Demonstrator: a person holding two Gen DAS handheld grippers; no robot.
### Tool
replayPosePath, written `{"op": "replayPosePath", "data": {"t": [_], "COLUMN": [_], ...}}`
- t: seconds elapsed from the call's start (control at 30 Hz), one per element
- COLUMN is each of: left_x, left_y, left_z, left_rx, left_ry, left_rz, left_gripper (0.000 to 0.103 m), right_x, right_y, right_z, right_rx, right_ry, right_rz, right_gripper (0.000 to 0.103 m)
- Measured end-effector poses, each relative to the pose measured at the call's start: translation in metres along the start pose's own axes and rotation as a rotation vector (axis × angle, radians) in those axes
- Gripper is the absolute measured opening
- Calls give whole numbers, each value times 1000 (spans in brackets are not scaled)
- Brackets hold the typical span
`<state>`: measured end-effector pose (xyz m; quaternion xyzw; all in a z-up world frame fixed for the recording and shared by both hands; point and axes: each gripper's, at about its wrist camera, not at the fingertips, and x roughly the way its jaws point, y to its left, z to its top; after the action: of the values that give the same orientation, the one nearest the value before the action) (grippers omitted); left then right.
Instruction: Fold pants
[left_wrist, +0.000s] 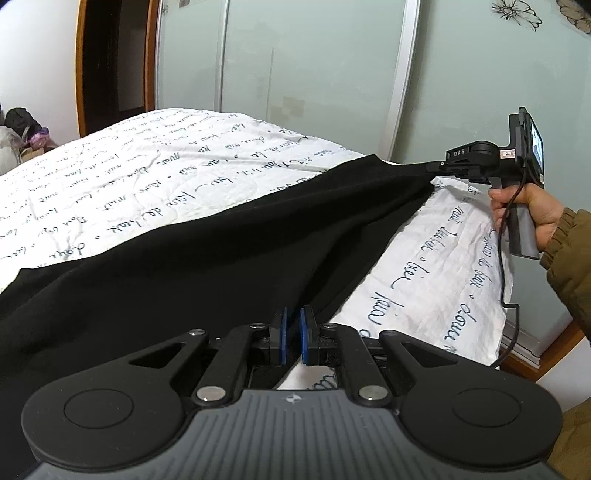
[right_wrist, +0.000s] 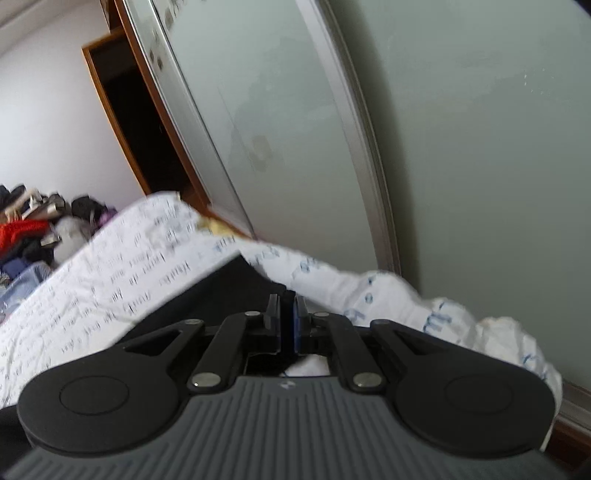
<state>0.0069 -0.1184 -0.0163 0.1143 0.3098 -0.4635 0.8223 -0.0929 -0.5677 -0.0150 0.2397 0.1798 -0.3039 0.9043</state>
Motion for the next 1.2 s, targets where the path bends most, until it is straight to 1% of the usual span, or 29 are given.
{"op": "replayPosePath", "data": {"t": [0.1, 0.13, 0.2, 0.3, 0.33, 0.37, 0.43, 0.5, 0.53, 0.57, 0.6, 0.67, 0.73, 0.8, 0.83, 0.9, 0.97, 1.0, 1.03, 1.07, 1.1, 1.2], "left_x": [4, 5, 1, -7, -9, -12, -16, -17, -17, -16, -15, -13, -12, -14, -15, -16, -15, -14, -14, -15, -15, -16], "left_y": [8, 12, 17, 22, 23, 25, 29, 29, 28, 28, 28, 28, 28, 29, 29, 29, 30, 29, 29, 28, 28, 31], "left_z": [-2, -3, -5, -5, -5, -4, -3, -2, -1, 0, 1, 2, 2, 1, 0, -1, 0, 0, 0, 0, 0, -1], "left_rx": [-37, -56, -77, -74, -79, -91, -120, -135, -140, -145, -151, -167, -177, -177, -171, -162, -166, -165, -164, -161, -159, -164], "left_ry": [19, 28, 25, 15, 18, 20, 12, 10, 10, 10, 12, 16, 23, 29, 29, 31, 38, 42, 42, 41, 40, 37], "left_rz": [12, 13, 9, 20, 19, 15, -4, -7, -4, -1, 1, 10, 22, 38, 50, 63, 66, 70, 75, 78, 80, 89], "left_gripper": [7, 7, 7, 7, 7, 7, 7, 7, 7, 7, 7, 7, 8, 8, 8, 8, 8, 8, 8, 8, 8, 8], "right_x": [5, 11, 17, 19, 17, 17, 9, -11, -22, -32, -41, -56, -69, -76, -78, -79, -73, -70, -66, -63, -61, -66], "right_y": [1, -1, -6, -5, -2, 2, 7, 21, 34, 49, 66, 102, 136, 165, 175, 189, 198, 202, 204, 206, 207, 206], "right_z": [-2, -4, -9, -10, -10, -10, -11, -16, -22, -29, -37, -59, -87, -116, -129, -154, -172, -177, -179, -179, -177, -175], "right_rx": [-55, -56, -38, -34, -61, -94, -133, -232, -307, -383, -471, -658, -852, -1048, -1137, -1294, -1395, -1417, -1425, -1419, -1406, -1394], "right_ry": [27, 54, 77, 56, 50, 45, 6, -91, -140, -172, -186, -196, -190, -167, -155, -155, -167, -171, -167, -155, -130, -100], "right_rz": [-26, -34, -39, -45, -66, -96, -168, -194, -185, -154, -105, 12, 147, 244, 271, 296, 285, 276, 272, 272, 273, 290], "right_gripper": [6, 6, 6, 6, 10, 25, 44, 44, 44, 44, 44, 44, 44, 44, 44, 44, 44, 43, 36, 15, 3, 1]}}
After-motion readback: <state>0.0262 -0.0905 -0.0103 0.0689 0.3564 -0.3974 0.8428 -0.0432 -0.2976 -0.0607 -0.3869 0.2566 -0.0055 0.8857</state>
